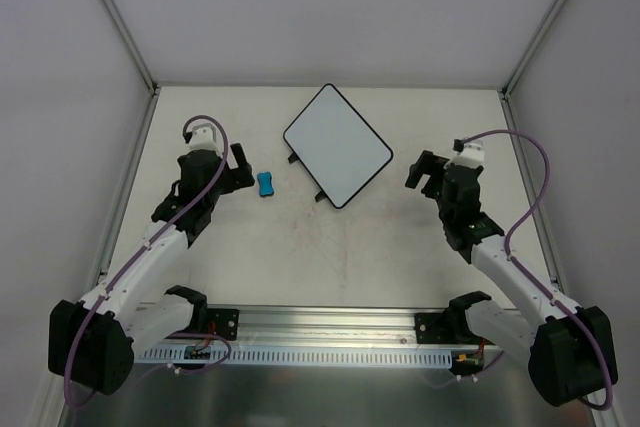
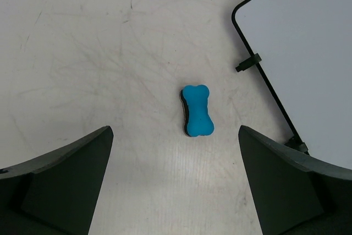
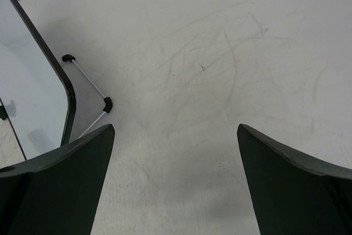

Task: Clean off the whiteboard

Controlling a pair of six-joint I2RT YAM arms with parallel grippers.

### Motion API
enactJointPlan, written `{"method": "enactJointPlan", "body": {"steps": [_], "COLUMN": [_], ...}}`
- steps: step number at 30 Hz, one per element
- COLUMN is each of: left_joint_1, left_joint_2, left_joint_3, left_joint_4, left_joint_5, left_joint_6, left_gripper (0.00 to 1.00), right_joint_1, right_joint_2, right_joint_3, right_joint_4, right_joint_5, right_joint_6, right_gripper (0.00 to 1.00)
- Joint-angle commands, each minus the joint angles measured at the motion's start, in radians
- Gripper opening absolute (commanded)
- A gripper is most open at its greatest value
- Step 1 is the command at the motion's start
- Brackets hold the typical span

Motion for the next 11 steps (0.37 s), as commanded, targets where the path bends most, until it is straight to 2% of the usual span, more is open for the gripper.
{"method": "enactJointPlan", "body": {"steps": [1, 11], "left_joint_1": [0.012, 0.012], "left_joint_2": [-0.034, -0.054], "left_joint_3": [-0.015, -0.028], "left_joint_4": [0.076, 0.086], "left_joint_5": [-0.037, -0.045], "left_joint_6": [0.030, 0.033], "left_gripper": [0.99, 0.99], "right_joint_1": [0.004, 0.004], "right_joint_2": [-0.027, -0.042], "right_joint_3": [-0.007, -0.023], "right_joint_4": [0.047, 0.063], "right_joint_5": [0.028, 0.036], "right_joint_6": [-0.018, -0.022], "right_gripper": [0.99, 0.99]}}
